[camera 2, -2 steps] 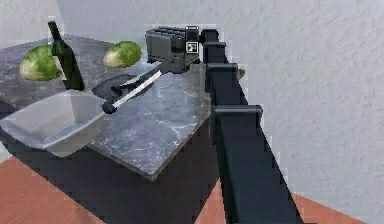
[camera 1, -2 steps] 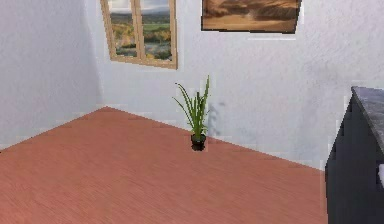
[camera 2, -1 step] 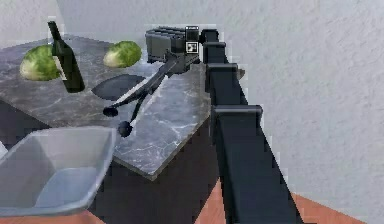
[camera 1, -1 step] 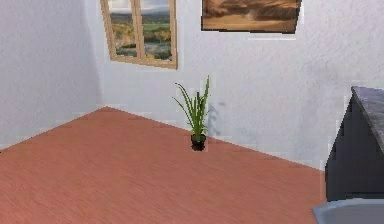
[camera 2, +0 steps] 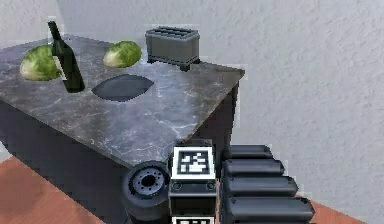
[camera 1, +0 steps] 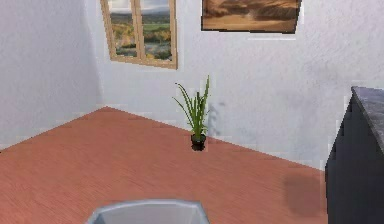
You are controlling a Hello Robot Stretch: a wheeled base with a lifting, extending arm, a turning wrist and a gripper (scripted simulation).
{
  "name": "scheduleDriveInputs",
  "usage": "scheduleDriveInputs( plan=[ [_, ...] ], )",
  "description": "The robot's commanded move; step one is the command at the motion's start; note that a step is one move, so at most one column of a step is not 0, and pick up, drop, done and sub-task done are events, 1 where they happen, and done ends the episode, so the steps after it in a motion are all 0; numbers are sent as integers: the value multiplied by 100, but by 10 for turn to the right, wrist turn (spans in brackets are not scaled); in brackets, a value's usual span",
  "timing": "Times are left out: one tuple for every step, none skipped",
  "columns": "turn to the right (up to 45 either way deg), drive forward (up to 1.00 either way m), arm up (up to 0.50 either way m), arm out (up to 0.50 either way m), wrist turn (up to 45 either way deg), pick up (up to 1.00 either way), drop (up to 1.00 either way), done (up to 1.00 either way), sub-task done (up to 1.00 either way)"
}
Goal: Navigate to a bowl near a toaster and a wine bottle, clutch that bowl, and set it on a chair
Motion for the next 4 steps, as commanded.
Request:
scheduleDriveInputs(
  plan=[
    [450,0,0,0,0,0,0,0,0],
    [450,0,0,0,0,0,0,0,0],
    [450,0,0,0,0,0,0,0,0],
    [90,0,0,0,0,0,0,0,0]
  ],
)
